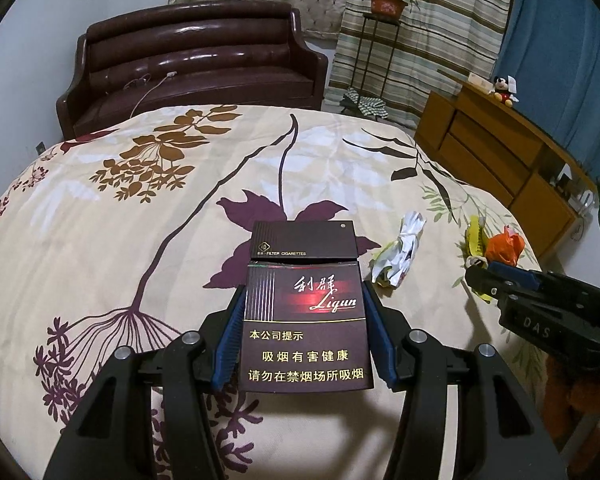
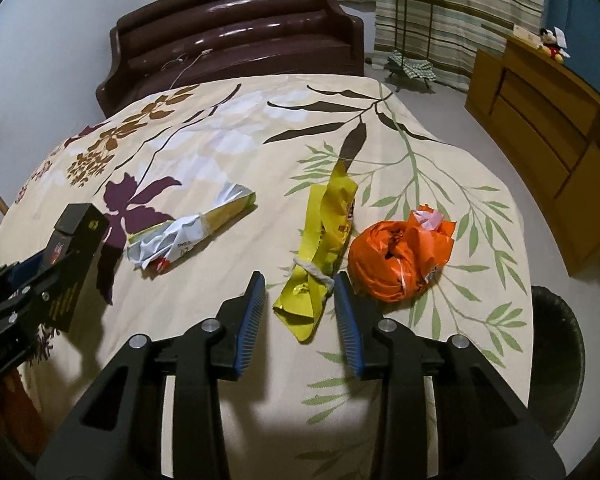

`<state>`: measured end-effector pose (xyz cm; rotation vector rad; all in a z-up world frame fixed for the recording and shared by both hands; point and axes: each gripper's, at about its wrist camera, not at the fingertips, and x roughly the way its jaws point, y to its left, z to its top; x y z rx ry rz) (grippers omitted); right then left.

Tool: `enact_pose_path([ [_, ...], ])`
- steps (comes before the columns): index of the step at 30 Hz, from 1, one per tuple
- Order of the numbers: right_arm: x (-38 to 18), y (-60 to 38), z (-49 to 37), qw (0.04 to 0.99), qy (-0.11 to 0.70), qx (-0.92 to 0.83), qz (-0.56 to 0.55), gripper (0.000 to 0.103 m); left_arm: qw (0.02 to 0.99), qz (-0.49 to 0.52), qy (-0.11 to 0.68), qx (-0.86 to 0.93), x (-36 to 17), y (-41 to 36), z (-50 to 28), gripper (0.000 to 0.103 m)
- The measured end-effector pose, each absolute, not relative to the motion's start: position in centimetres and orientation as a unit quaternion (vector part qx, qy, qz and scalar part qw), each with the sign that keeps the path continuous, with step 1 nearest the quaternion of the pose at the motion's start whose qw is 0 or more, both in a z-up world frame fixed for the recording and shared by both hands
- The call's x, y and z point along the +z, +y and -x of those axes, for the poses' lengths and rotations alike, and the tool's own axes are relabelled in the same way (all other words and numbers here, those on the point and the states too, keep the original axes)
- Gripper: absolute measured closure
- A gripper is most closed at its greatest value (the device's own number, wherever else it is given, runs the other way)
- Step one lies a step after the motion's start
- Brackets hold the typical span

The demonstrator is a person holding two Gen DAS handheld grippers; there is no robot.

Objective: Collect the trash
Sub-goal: 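Grasp the yellow snack bag with the right gripper while the left gripper holds the box, then carry the cigarette box and yellow bag over the bin and open both grippers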

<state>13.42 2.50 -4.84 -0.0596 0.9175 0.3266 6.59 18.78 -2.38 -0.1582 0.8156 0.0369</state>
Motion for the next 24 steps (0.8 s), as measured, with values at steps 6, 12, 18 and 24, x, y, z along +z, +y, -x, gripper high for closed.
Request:
enact_pose_path([
  [6, -5.2, 3.2, -14.3, 0.883, 0.445, 0.148, 0.031, 0.069, 0.915, 0.079, 0.395, 0.014, -2.5, 18.8, -6.9, 0.049],
  [12, -5.3, 3.7, -14.0, 0.886, 0.439, 0.142, 0.045, 0.079, 0.915, 0.081, 0.395, 0.014, -2.4, 18.9, -7.0, 0.049],
  [18, -4.8, 3.8, -12.6, 0.889, 0.428, 0.154, 0.045, 0.079, 0.915, 0.081, 0.395, 0.015, -2.4, 18.6, -6.9, 0.049],
  [24, -3.8, 3.1, -10.3, 0.893, 0.416, 0.166, 0.036, 0.079, 0.917, 0.081, 0.389, 0.010, -2.4, 18.0, -6.7, 0.049],
])
